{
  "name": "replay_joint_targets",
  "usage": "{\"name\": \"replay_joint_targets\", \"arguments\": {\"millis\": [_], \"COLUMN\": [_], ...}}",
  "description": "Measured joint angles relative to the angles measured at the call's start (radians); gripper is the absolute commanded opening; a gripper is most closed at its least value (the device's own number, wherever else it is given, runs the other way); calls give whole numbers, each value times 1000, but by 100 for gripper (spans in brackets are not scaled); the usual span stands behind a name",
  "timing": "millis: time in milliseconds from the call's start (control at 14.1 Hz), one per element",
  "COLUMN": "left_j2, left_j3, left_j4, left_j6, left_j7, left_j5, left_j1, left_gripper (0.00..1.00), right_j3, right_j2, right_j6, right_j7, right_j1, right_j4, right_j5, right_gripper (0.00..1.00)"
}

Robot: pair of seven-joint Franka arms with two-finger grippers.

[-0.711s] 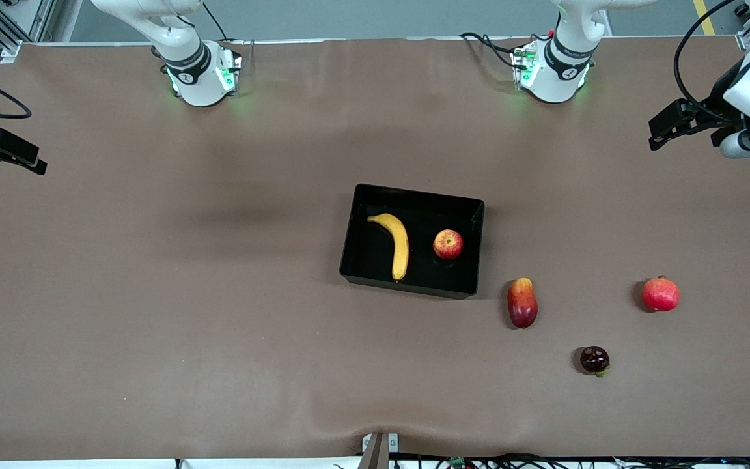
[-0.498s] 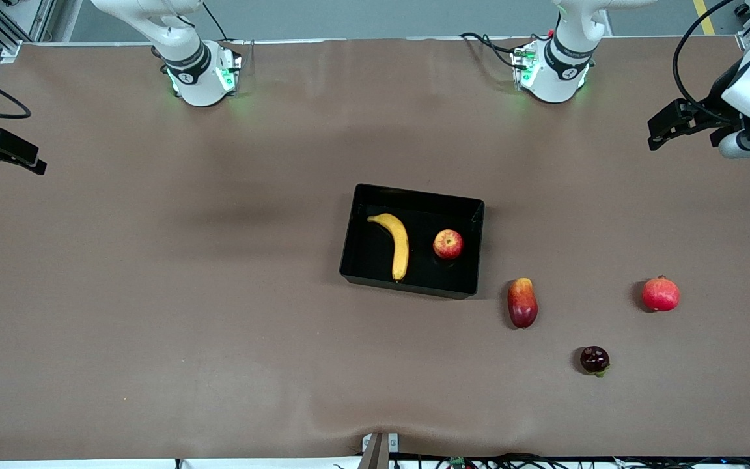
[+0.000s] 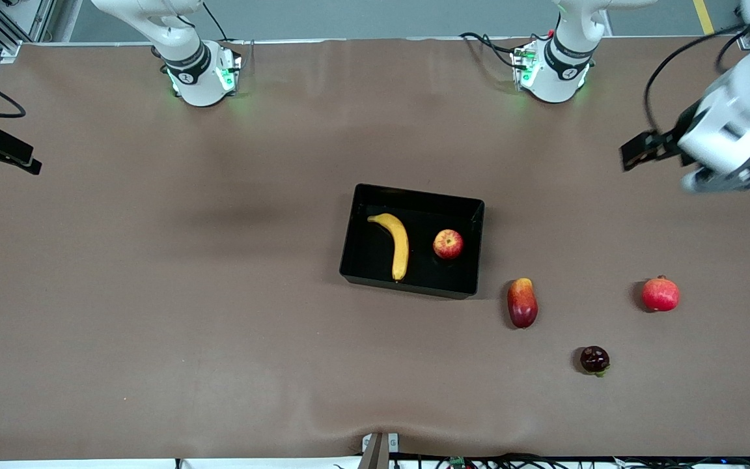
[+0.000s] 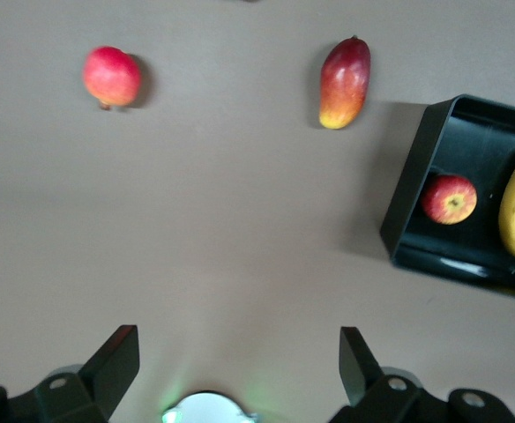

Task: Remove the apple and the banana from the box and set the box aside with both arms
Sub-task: 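Move the left gripper toward the red apple in the black box, then lower the left gripper into the box and grasp the red apple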

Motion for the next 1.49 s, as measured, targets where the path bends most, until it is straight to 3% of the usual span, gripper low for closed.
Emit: {"name": "replay_joint_targets", "arguments": {"millis": [284, 640, 853, 1138, 1493], "left_j2": [134, 272, 361, 463, 497], "left_j3": [-64, -68, -67, -67, -67], "left_j4": [-21, -57, -68, -96, -156], "left_j6": [166, 366, 459, 587, 667], "left_j7": [-312, -689, -864, -988, -1034], "left_j5": [-3, -3, 17, 42, 80], "left_j1": [-86, -239, -282, -308, -315], "left_gripper": [100, 100, 100, 100, 100], "right_j3": [0, 1, 1, 1, 1], "right_j2": [0, 0, 0, 0, 0], "right_j6": [0, 0, 0, 0, 0], "right_j7": [0, 0, 0, 0, 0], "right_j1": [0, 0, 0, 0, 0], "right_j4": [0, 0, 0, 0, 0], "right_j5": [1, 1, 1, 1, 1], "right_gripper": [100, 100, 100, 100, 100]}}
